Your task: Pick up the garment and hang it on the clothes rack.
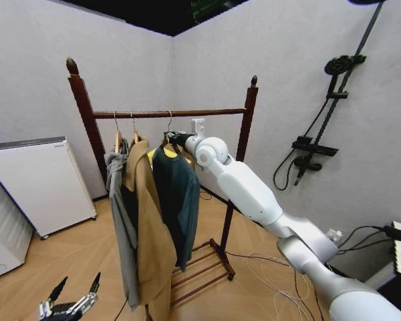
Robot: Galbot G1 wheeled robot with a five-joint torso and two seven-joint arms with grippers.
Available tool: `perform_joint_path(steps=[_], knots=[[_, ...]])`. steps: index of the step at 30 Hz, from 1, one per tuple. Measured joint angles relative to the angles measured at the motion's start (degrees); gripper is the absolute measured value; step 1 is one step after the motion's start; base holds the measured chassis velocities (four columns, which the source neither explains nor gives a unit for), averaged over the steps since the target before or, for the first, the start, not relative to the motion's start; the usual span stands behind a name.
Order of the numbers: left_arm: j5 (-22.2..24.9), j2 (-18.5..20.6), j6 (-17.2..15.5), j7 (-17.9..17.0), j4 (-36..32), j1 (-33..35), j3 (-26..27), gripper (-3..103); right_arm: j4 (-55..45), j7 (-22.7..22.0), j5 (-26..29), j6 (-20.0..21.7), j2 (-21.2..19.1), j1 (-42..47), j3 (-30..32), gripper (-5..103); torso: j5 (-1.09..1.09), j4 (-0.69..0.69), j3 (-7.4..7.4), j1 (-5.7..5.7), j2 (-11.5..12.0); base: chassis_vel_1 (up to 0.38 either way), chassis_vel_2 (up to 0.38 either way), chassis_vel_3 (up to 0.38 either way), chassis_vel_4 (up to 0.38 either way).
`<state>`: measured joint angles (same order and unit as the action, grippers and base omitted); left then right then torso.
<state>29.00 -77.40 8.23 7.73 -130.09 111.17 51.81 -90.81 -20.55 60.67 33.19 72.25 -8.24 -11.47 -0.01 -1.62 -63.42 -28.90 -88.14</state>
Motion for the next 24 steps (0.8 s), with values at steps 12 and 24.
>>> perform_joint_path(steps=[12,24], knots=[[0.00,0.00,0.00,-0.01,0.00,0.00,0.00,100,-29.17,-2.02,-1.47,1.05,-15.11,26.97,13.05,79,0.02,-0.03,0.01,0.01,0.00,0.000,0.000,0.000,0.000],[0.00,0.00,0.00,0.00,0.00,0.00,0.00,100,-41.11,1.71,-25.51,-5.81,-13.42,68.68,27.78,100,0.01,-0.03,0.00,0.01,-0.01,0.000,0.000,0.000,0.000]])
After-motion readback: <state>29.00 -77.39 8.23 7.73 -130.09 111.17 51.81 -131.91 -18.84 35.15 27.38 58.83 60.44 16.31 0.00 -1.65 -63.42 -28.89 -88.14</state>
